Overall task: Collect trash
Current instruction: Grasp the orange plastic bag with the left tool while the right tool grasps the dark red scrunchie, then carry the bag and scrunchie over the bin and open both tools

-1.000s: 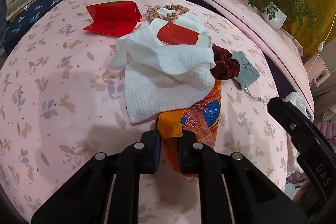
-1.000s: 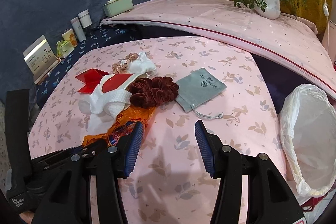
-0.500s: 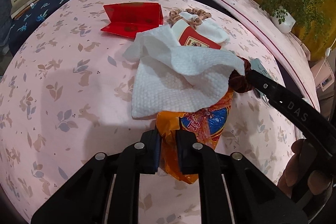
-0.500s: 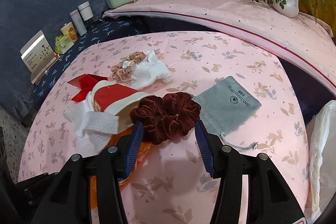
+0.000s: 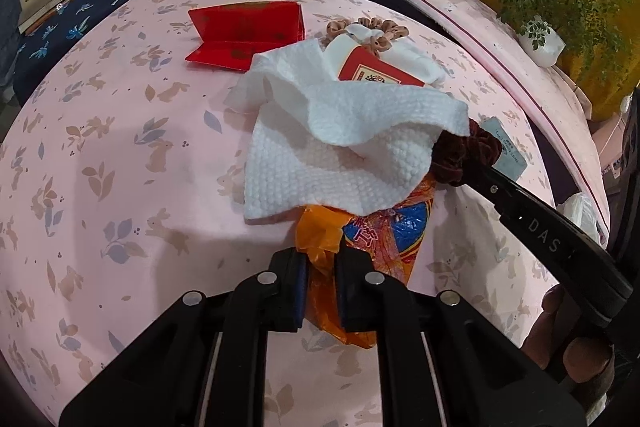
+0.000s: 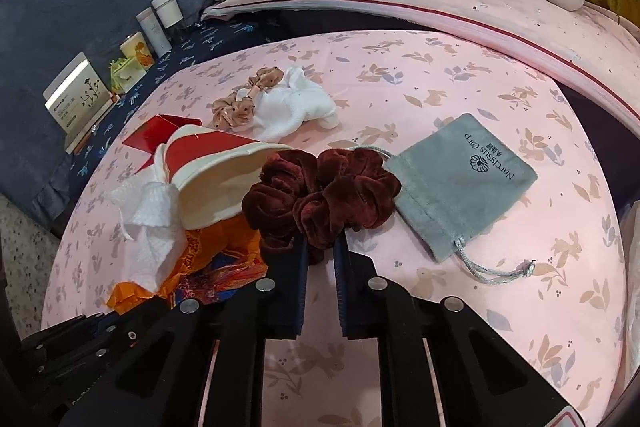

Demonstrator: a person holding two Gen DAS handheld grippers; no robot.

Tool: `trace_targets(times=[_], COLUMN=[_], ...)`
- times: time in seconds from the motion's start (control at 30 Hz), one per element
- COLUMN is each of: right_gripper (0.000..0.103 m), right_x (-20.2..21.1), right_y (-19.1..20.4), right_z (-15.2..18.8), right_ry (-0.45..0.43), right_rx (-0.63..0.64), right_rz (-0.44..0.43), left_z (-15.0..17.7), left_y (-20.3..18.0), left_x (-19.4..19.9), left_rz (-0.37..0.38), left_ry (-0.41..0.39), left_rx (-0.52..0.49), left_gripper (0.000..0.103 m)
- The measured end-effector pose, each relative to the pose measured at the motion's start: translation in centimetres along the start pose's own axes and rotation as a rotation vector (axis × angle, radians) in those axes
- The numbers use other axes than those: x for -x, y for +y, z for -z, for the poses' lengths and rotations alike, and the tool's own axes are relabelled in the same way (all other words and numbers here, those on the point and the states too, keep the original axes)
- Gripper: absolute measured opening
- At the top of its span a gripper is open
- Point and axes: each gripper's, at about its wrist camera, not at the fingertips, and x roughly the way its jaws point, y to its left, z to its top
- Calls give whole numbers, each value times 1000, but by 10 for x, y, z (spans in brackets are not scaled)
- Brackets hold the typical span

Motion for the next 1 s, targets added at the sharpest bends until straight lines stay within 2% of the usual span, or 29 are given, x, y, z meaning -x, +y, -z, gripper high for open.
trace_targets(times=[0.37, 0.8, 1.0], right_gripper=[11, 11, 11], right_x=[84, 164, 190], right_y=[-19, -85, -128], right_z=[-7, 9, 24], right_ry=[-151, -269, -294], right_rx=[-27, -97, -155], right_rz=[-25, 76, 141], left_z=[4, 18, 27], left_y=[-57, -148, -198], left_x=[39, 72, 73], left_rz=[74, 155, 205], left_ry=[-62, -123, -115], left_rx=[-86, -219, -287], left_gripper=[9, 9, 9])
